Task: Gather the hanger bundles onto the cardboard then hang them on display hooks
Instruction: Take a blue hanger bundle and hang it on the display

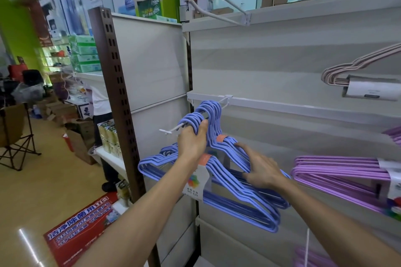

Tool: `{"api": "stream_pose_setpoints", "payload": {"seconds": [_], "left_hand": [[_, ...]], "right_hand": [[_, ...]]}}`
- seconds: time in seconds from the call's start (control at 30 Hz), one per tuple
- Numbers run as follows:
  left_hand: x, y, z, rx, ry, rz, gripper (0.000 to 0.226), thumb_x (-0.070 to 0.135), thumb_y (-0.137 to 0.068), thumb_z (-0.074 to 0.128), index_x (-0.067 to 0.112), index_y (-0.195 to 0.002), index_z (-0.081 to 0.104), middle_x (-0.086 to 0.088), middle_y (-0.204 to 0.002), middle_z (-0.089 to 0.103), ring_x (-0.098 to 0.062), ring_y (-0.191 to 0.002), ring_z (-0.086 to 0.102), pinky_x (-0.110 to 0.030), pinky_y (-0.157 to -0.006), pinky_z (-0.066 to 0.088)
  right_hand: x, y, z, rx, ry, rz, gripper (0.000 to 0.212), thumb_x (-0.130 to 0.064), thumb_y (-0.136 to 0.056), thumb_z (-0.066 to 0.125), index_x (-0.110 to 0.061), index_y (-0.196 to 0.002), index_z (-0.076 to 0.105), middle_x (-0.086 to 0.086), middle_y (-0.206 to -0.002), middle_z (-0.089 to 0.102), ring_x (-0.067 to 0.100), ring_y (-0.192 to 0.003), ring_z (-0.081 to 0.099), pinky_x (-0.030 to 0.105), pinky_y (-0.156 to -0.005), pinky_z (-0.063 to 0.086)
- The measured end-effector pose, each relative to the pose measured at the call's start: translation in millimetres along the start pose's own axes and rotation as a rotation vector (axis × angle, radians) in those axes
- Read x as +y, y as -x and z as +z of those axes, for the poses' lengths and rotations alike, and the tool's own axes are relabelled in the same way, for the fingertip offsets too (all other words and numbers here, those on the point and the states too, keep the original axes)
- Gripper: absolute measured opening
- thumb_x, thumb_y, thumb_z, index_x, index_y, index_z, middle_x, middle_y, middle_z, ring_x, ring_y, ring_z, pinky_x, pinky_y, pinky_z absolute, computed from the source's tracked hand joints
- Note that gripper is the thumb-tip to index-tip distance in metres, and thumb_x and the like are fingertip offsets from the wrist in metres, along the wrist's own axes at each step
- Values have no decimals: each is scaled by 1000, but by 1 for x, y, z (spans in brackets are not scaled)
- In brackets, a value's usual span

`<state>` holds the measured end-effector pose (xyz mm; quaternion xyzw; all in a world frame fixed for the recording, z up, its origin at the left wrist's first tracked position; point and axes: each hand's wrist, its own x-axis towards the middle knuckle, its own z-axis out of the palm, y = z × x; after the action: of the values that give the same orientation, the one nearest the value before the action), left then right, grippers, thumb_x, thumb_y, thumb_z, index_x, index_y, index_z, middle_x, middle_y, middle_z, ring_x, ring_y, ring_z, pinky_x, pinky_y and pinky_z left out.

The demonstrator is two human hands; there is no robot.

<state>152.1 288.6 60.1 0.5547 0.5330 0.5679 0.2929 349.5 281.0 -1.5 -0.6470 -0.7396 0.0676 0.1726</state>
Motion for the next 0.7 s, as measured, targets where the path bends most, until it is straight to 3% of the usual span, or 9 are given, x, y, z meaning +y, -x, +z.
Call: {"api": "stream_pose_setpoints", "payload": {"seconds": [0.13,0.2,0.27,0.37,0.47,0.53,0.63,0.7], "left_hand": [[-7,4,-6,-77,-25,58,28,34,-102,50,14,-113,65,1,-90,67,-13,-81,63,-30,-69,49],[-12,6,-11,-116,-63,60,28,32,-102,50,16,-122,62,1,-102,68,-12,-87,63,-32,-76,52],[-17,11,-17,-161,-123,44,32,28,-102,50,18,-132,54,0,-121,65,-14,-98,61,-33,-84,48],[-24,23,-23,-213,-246,99,45,20,-104,45,25,-148,36,5,-122,58,-17,-102,57,-28,-81,40],[-34,30,-29,-189,-306,161,46,16,-104,42,23,-148,33,5,-110,58,-9,-81,55,-23,-62,38],[-40,31,-33,-173,-311,162,42,16,-103,43,19,-145,39,2,-107,60,-7,-77,54,-24,-60,38],[-48,31,-40,-186,-313,151,42,16,-103,44,19,-145,41,2,-116,62,-7,-82,57,-20,-61,41],[-52,30,-46,-208,-307,162,46,14,-103,44,21,-148,40,5,-127,61,-9,-99,59,-12,-68,45]], "right_hand": [[-1,1,1,-37,-23,8,92,-34,-76,66,-46,-150,13,2,-148,48,32,-129,51,51,-104,40],[-1,2,3,-56,-33,10,94,-38,-76,67,-47,-150,9,2,-150,46,32,-131,49,54,-107,37],[-1,3,6,-64,-46,9,94,-45,-78,67,-48,-150,7,1,-152,42,31,-134,46,55,-108,35],[-2,4,7,-81,-53,7,100,-54,-76,69,-46,-152,6,-1,-156,35,30,-138,42,57,-111,32],[-3,4,7,-105,-49,-16,108,-60,-72,71,-41,-156,5,-2,-158,30,29,-139,40,56,-110,33],[-1,4,6,-115,-68,-41,112,-70,-68,69,-41,-156,6,-5,-158,27,27,-140,38,56,-110,34],[6,4,6,-134,-111,-58,116,-85,-59,61,-44,-155,11,-7,-160,25,25,-143,34,58,-111,32],[10,4,6,-123,-132,-64,113,-89,-59,55,-43,-155,16,-7,-160,26,25,-143,33,58,-111,32]]}}
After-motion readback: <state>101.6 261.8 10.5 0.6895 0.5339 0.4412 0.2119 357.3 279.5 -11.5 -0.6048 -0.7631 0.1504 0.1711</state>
